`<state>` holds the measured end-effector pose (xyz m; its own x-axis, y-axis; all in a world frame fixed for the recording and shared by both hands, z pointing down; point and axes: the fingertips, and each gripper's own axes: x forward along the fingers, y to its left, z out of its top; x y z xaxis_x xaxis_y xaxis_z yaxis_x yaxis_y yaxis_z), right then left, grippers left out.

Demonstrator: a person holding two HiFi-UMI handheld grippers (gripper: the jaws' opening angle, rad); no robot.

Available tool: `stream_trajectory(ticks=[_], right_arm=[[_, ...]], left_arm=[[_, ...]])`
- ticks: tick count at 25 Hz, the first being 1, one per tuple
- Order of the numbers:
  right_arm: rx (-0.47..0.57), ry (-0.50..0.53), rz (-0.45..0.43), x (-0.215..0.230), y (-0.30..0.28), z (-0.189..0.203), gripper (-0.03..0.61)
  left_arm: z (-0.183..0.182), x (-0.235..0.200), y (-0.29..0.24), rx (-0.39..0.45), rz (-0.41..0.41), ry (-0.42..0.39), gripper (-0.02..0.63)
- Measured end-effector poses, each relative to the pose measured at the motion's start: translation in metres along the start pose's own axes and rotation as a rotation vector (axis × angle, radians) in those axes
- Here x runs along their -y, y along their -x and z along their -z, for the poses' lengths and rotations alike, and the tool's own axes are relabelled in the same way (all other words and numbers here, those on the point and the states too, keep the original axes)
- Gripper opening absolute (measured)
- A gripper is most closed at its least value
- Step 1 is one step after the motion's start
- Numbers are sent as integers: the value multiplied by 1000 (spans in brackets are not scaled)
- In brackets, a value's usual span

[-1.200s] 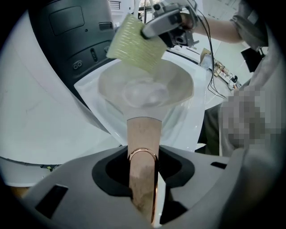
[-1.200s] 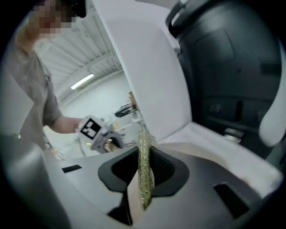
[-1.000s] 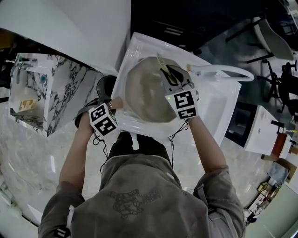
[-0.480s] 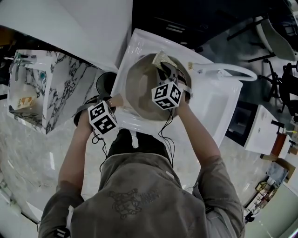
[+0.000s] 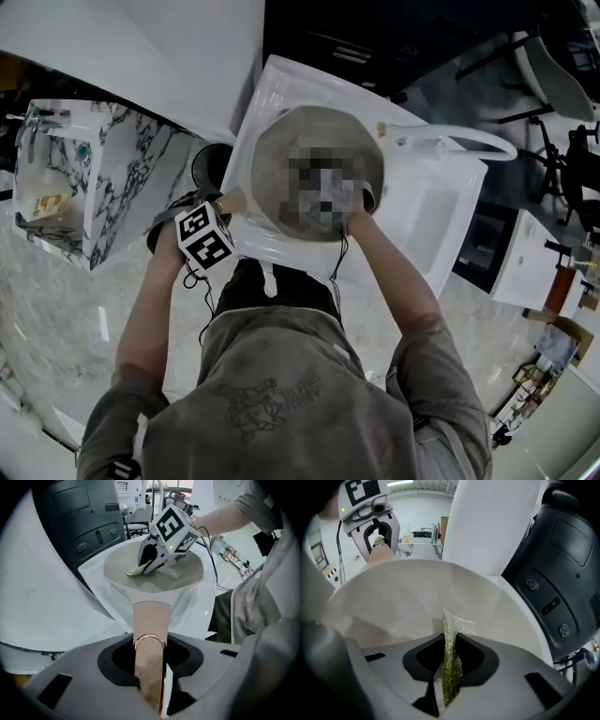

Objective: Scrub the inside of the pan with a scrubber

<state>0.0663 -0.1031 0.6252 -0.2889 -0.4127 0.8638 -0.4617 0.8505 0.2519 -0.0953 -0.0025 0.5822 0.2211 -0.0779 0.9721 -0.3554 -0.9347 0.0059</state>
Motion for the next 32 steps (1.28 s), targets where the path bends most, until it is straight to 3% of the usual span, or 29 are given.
stream_trajectory(ticks=[14, 20, 25, 27, 29, 30, 32], right_arm=[[-100, -88, -528, -93, 59, 23, 84], [-102, -264, -825, -129, 89, 15, 84], [3, -376, -1022, -126, 128, -18, 83], [78, -404, -1050, -115, 140, -31, 83], [190, -400, -1013, -95, 149, -46, 80], [239, -356, -958, -83, 152, -52, 80], [248, -155, -787, -62, 150, -53, 80]], left_arm=[[-1, 0, 1, 1, -7, -5, 149], [-1, 1, 0, 1, -9, -7, 149], [-2, 0, 1, 1, -12, -10, 149], [-3, 0, 2, 4, -14, -8, 149], [-4, 0, 3, 8, -17, -7, 149], [-4, 0, 3, 9, -19, -7, 149], [-5, 0, 3, 10, -22, -8, 149]])
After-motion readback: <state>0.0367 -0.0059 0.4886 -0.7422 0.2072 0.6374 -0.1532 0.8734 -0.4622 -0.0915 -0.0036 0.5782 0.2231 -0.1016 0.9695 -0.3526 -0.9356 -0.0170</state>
